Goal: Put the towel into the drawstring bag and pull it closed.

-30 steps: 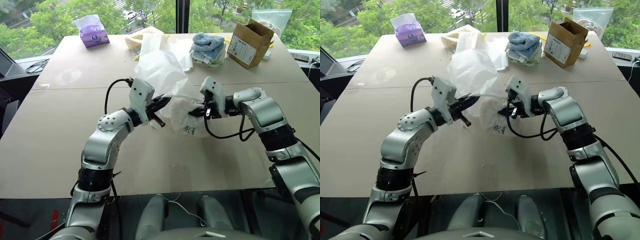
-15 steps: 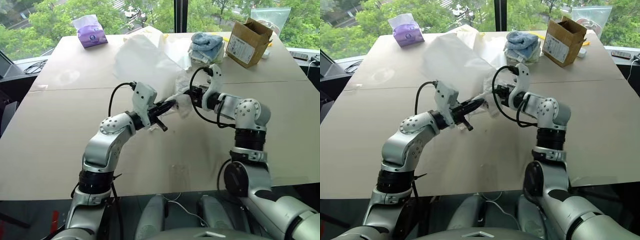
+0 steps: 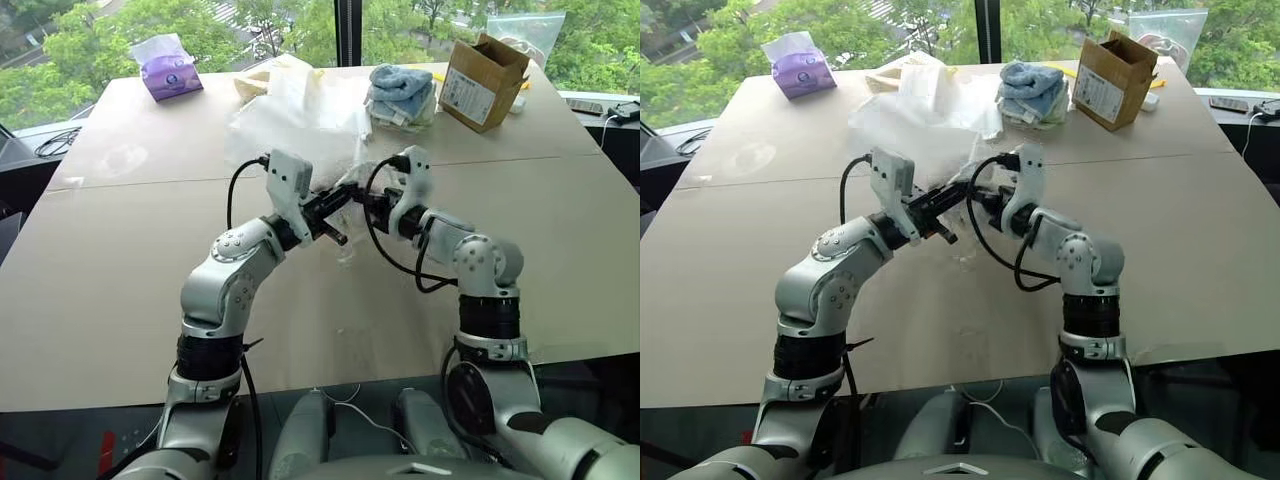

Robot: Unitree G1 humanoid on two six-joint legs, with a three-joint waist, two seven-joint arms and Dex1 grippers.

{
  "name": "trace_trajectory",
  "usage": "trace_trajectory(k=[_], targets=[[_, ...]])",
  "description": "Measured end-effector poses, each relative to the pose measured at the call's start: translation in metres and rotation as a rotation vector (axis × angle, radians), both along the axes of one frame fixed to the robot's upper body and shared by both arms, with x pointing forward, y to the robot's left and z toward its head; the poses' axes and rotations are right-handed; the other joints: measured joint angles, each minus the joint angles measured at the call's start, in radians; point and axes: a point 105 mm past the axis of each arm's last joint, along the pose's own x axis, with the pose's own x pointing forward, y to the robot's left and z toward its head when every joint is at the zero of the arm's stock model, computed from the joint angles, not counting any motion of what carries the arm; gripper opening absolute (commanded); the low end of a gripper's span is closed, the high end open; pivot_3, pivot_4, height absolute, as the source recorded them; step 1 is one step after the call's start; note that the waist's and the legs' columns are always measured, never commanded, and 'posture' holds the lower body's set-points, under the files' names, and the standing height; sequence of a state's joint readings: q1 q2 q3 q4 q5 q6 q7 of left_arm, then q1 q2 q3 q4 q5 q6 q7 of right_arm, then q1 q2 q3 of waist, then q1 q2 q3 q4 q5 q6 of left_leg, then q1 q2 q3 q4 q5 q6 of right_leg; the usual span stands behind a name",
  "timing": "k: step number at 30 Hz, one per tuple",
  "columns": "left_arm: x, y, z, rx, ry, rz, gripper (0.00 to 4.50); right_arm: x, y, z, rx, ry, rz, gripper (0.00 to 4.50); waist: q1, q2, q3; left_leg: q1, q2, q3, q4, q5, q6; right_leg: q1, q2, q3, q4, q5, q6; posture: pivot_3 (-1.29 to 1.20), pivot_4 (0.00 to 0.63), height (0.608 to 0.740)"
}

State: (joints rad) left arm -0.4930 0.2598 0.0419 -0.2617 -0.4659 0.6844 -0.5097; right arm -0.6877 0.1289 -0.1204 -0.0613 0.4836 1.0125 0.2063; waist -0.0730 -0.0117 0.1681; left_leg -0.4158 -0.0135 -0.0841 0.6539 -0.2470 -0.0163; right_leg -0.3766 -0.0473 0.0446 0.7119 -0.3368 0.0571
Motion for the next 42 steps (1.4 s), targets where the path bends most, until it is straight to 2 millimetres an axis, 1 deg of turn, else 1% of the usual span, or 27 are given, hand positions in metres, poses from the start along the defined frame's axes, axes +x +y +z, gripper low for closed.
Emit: trace_trajectory(k=[3, 6, 9, 11, 16, 18, 20, 22, 25, 28, 30, 31, 32, 33, 34, 38, 39, 42], targets=[[-0.001, -0.003, -0.001, -0.021, 0.025, -0.004, 0.00, -0.007, 0.008, -0.001, -0.019, -0.074, 0.026, 0.04, 0.002, 0.000, 0.000, 0.000, 0.000, 0.000, 0.000, 0.000, 0.000, 0.000, 0.000, 0.000, 0.000, 0.000, 0.000, 0.00, 0.150, 0.740], [-0.003, -0.005, -0.001, -0.031, 0.038, -0.015, 0.00, -0.007, 0.008, 0.000, -0.066, -0.160, 0.021, 0.04, 0.002, 0.000, 0.000, 0.000, 0.000, 0.000, 0.000, 0.000, 0.000, 0.000, 0.000, 0.000, 0.000, 0.000, 0.000, 0.00, 0.150, 0.740], [-0.005, -0.004, 0.005, -0.041, 0.026, -0.026, 0.00, -0.005, 0.010, 0.006, -0.067, -0.257, 0.012, 0.04, 0.002, 0.000, 0.000, 0.000, 0.000, 0.000, 0.000, 0.000, 0.000, 0.000, 0.000, 0.000, 0.000, 0.000, 0.000, 0.00, 0.150, 0.740], [-0.005, -0.003, 0.007, -0.049, 0.025, -0.027, 0.00, -0.004, 0.010, 0.007, -0.065, -0.288, 0.003, 0.04, 0.003, 0.000, 0.000, 0.000, 0.000, 0.000, 0.000, 0.000, 0.000, 0.000, 0.000, 0.000, 0.000, 0.000, 0.000, 0.00, 0.150, 0.740], [-0.005, -0.001, 0.006, -0.071, 0.062, -0.043, 0.00, 0.004, 0.006, 0.009, -0.022, -0.322, -0.048, 0.04, 0.004, 0.000, 0.000, 0.000, 0.000, 0.000, 0.000, 0.000, -0.001, 0.000, 0.000, 0.000, 0.000, 0.000, 0.000, 0.00, 0.150, 0.740], [-0.007, -0.003, 0.001, -0.077, 0.106, -0.073, 0.00, 0.011, -0.001, 0.009, 0.015, -0.331, -0.098, 0.04, 0.004, 0.000, 0.000, 0.000, 0.000, 0.000, 0.000, 0.000, -0.001, 0.000, 0.000, 0.000, 0.000, 0.000, 0.000, 0.00, 0.150, 0.740], [-0.009, -0.005, -0.002, -0.076, 0.132, -0.093, 0.00, 0.013, -0.005, 0.014, 0.058, -0.342, -0.129, 0.04, 0.002, 0.000, 0.000, 0.000, 0.000, 0.000, 0.000, 0.000, -0.001, 0.000, 0.000, 0.000, 0.000, 0.000, 0.000, 0.00, 0.150, 0.740], [-0.012, -0.007, -0.006, -0.077, 0.161, -0.114, 0.00, 0.019, -0.013, 0.018, 0.101, -0.350, -0.173, 0.04, 0.003, 0.000, 0.000, 0.000, 0.000, 0.000, 0.000, 0.000, -0.001, 0.000, 0.000, 0.000, 0.000, 0.000, 0.000, 0.00, 0.150, 0.740], [-0.013, -0.007, -0.009, -0.076, 0.176, -0.120, 0.00, 0.022, -0.020, 0.022, 0.142, -0.359, -0.203, 0.04, 0.003, 0.000, 0.000, 0.000, 0.000, 0.000, 0.000, 0.000, -0.001, 0.000, 0.000, 0.000, 0.000, 0.000, 0.000, 0.00, 0.150, 0.740], [-0.013, -0.007, -0.008, -0.080, 0.181, -0.125, 0.00, 0.021, -0.018, 0.024, 0.155, -0.370, -0.188, 0.04, 0.002, 0.000, 0.000, 0.000, 0.001, 0.000, 0.000, 0.000, -0.001, 0.000, 0.000, 0.001, 0.000, 0.000, 0.000, 0.00, 0.150, 0.740], [-0.013, -0.009, -0.007, -0.085, 0.182, -0.129, 0.00, 0.017, -0.011, 0.026, 0.153, -0.387, -0.154, 0.04, 0.002, 0.000, 0.000, 0.000, 0.001, 0.000, 0.000, 0.000, -0.001, 0.000, 0.000, 0.000, 0.000, 0.000, 0.000, 0.00, 0.150, 0.740], [-0.013, -0.009, -0.006, -0.087, 0.181, -0.129, 0.00, 0.015, -0.007, 0.026, 0.148, -0.393, -0.136, 1.05, 0.003, 0.000, 0.000, 0.000, 0.001, 0.000, 0.000, 0.001, -0.001, 0.000, 0.000, 0.000, 0.000, 0.000, 0.000, 0.00, 0.150, 0.740], [-0.013, -0.009, -0.005, -0.088, 0.178, -0.130, 0.00, 0.014, -0.003, 0.025, 0.140, -0.399, -0.116, 1.39, 0.003, 0.000, 0.000, 0.000, 0.001, 0.000, 0.000, 0.001, -0.001, 0.000, 0.000, 0.000, 0.000, 0.000, 0.000, 0.00, 0.150, 0.740], [-0.013, -0.009, -0.003, -0.095, 0.179, -0.133, 0.00, 0.014, -0.005, 0.025, 0.130, -0.404, -0.122, 1.92, 0.004, 0.000, 0.000, 0.000, 0.001, 0.000, 0.000, 0.001, -0.001, 0.000, 0.000, 0.000, 0.000, 0.000, 0.000, 0.00, 0.150, 0.740], [-0.013, -0.009, -0.003, -0.102, 0.183, -0.135, 0.00, 0.015, -0.007, 0.025, 0.122, -0.407, -0.126, 2.27, 0.004, 0.000, 0.000, 0.000, 0.001, 0.000, 0.000, 0.001, -0.001, 0.000, 0.000, 0.000, 0.000, 0.000, 0.000, 0.00, 0.150, 0.740], [-0.012, -0.006, -0.001, -0.139, 0.209, -0.137, 0.00, 0.019, -0.018, 0.022, 0.066, -0.422, -0.151, 4.31, 0.005, 0.000, 0.000, 0.000, 0.000, 0.000, 0.000, 0.001, -0.001, 0.000, 0.000, 0.000, 0.000, 0.000, 0.000, 0.00, 0.150, 0.740], [-0.011, -0.006, -0.001, -0.149, 0.218, -0.135, 0.00, 0.020, -0.022, 0.021, 0.047, -0.423, -0.157, 4.47, 0.005, 0.000, 0.000, 0.000, 0.000, 0.000, 0.000, 0.001, -0.001, 0.000, 0.000, 0.000, 0.000, 0.000, 0.000, 0.00, 0.150, 0.740], [-0.005, -0.005, 0.000, -0.169, 0.232, -0.123, 0.00, 0.018, -0.029, 0.022, 0.022, -0.429, -0.162, 4.47, 0.005, 0.000, 0.000, 0.000, 0.000, 0.000, 0.000, 0.001, -0.001, 0.000, 0.000, 0.000, 0.000, 0.000, 0.000, 0.00, 0.150, 0.740]])
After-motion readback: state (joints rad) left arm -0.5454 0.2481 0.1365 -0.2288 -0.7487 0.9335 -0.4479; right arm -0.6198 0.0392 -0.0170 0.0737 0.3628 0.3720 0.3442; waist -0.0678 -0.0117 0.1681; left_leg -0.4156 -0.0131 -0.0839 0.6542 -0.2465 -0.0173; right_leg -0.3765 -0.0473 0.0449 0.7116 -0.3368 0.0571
